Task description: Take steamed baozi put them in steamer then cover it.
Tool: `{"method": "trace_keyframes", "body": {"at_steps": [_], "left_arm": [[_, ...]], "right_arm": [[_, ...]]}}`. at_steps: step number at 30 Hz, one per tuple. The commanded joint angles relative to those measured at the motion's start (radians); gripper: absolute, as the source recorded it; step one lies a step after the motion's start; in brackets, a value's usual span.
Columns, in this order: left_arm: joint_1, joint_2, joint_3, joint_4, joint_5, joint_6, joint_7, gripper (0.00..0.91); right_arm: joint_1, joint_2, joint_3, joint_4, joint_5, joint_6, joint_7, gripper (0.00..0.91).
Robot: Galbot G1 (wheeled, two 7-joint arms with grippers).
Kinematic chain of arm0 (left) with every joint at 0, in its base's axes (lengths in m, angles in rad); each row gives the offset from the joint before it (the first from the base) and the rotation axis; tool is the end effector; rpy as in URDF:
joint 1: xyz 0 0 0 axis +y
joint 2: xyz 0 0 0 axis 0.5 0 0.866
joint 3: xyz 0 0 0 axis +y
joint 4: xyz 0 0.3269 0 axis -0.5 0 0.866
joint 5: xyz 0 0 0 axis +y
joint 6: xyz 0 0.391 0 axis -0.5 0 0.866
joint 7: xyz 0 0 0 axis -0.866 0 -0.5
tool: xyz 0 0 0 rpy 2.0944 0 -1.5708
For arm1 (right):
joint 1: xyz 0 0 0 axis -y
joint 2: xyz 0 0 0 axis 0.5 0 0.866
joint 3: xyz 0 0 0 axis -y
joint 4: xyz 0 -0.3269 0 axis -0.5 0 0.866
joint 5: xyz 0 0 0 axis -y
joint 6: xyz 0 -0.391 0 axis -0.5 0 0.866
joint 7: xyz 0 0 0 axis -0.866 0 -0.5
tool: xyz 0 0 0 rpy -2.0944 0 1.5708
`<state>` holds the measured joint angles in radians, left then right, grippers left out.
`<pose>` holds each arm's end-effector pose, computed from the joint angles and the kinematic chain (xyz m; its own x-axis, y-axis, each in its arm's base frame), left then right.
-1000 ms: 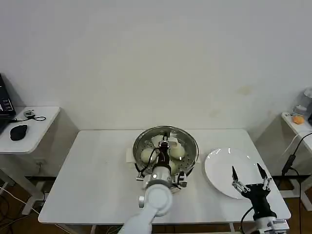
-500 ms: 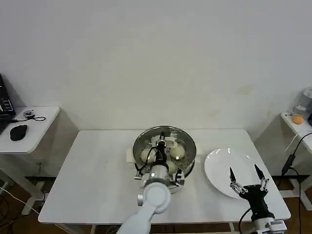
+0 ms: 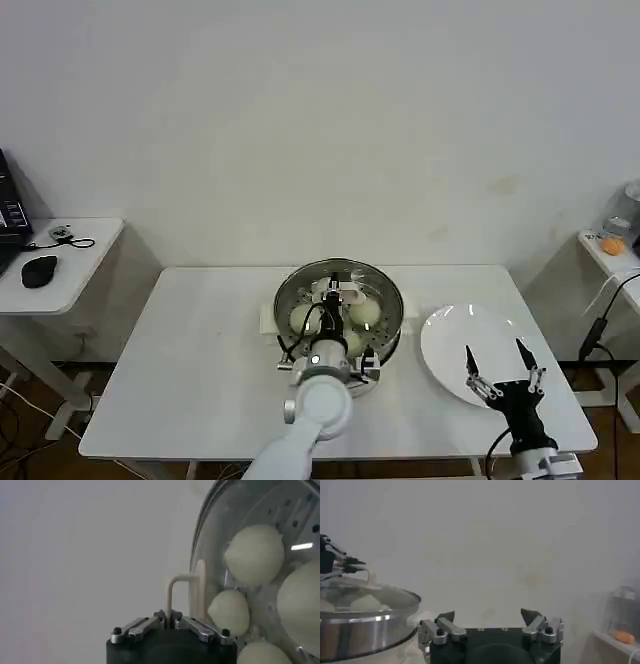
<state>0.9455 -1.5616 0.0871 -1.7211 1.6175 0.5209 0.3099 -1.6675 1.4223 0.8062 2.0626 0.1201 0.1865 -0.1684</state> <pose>0.3425 -0.2192 -0.2368 -0.9942 0.0916 0.0558 0.0571 0.0110 0.9983 0.1958 -0.1161 -0.2953 -0.9971 -0.0219 -0.0729 -0.0088 0.9844 -0.1758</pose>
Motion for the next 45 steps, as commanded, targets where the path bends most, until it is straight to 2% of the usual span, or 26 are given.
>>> {"method": "trace_keyframes", "body": {"at_steps": [1, 14, 26, 31, 35, 38, 42, 45], "left_arm": [[0.002, -0.001, 0.002, -0.004, -0.018, -0.002, -0.005, 0.907], [0.033, 0.025, 0.004, -0.094, -0.058, 0.002, -0.002, 0.907], [0.148, 0.143, 0.013, -0.274, -0.113, -0.047, -0.008, 0.907], [0.191, 0.200, -0.031, -0.383, -0.186, -0.054, -0.035, 0.907], [0.255, 0.244, -0.105, -0.495, -0.313, -0.088, -0.113, 0.907], [0.343, 0.244, -0.186, -0.574, -0.452, -0.112, -0.160, 0.907], [0.463, 0.262, -0.292, -0.626, -0.818, -0.120, -0.290, 0.907], [0.536, 0.251, -0.428, -0.615, -1.210, -0.212, -0.416, 0.907]], "right_arm": [[-0.001, 0.001, -0.003, 0.001, -0.003, 0.001, -0.001, 0.907], [-0.002, 0.001, -0.010, 0.001, -0.009, 0.001, 0.000, 0.907], [-0.001, 0.002, -0.019, -0.006, -0.014, 0.003, 0.002, 0.907], [-0.004, 0.003, -0.024, -0.008, -0.017, 0.005, 0.003, 0.907], [-0.008, -0.003, -0.023, -0.011, -0.016, 0.006, 0.003, 0.907], [-0.011, -0.010, -0.024, -0.010, -0.010, 0.005, 0.003, 0.907], [-0.021, -0.028, -0.033, -0.005, 0.008, 0.000, 0.003, 0.907], [-0.036, -0.050, -0.036, 0.001, 0.021, 0.000, 0.003, 0.907]]}}
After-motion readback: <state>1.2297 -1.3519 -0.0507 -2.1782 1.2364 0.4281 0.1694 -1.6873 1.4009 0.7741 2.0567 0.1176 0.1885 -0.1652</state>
